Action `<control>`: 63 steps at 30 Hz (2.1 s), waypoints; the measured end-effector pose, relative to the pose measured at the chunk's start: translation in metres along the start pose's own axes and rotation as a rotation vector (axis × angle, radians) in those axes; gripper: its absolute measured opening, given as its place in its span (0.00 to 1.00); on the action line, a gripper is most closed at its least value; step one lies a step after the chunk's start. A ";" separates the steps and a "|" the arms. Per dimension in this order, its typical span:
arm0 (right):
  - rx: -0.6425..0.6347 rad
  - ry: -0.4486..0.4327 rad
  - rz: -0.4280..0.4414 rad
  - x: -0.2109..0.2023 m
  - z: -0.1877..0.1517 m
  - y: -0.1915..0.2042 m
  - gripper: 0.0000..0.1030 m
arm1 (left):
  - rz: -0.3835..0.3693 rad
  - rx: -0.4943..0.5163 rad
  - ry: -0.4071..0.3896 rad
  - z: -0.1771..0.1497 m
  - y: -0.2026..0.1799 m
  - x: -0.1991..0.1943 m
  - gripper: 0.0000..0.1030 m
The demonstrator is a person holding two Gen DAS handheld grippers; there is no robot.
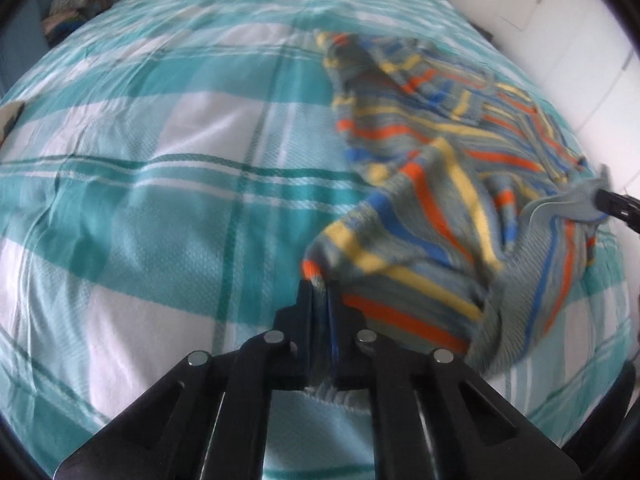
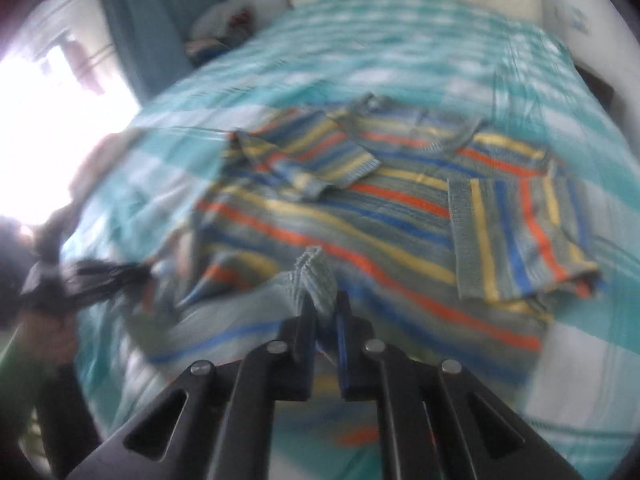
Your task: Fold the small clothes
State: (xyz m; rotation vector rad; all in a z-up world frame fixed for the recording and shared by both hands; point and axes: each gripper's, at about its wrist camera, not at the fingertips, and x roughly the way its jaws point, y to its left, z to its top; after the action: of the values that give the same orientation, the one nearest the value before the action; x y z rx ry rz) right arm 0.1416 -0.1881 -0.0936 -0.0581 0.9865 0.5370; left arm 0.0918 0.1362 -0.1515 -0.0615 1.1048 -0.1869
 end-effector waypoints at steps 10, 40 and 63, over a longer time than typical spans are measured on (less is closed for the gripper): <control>0.002 -0.029 -0.031 -0.137 -0.135 0.022 0.11 | -0.160 0.166 0.048 -0.075 -0.009 -0.102 0.04; 0.530 0.225 -0.040 -0.062 -0.242 -0.011 0.03 | 0.095 0.196 0.079 -0.133 -0.035 -0.048 0.00; -0.048 -0.027 -0.318 -0.049 0.046 -0.018 0.89 | 0.072 0.273 -0.272 -0.074 -0.116 -0.032 0.69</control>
State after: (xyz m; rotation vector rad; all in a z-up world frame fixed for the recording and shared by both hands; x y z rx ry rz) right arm 0.1643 -0.2106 -0.0320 -0.2458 0.9160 0.2689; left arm -0.0017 0.0310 -0.1401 0.1916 0.8019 -0.2549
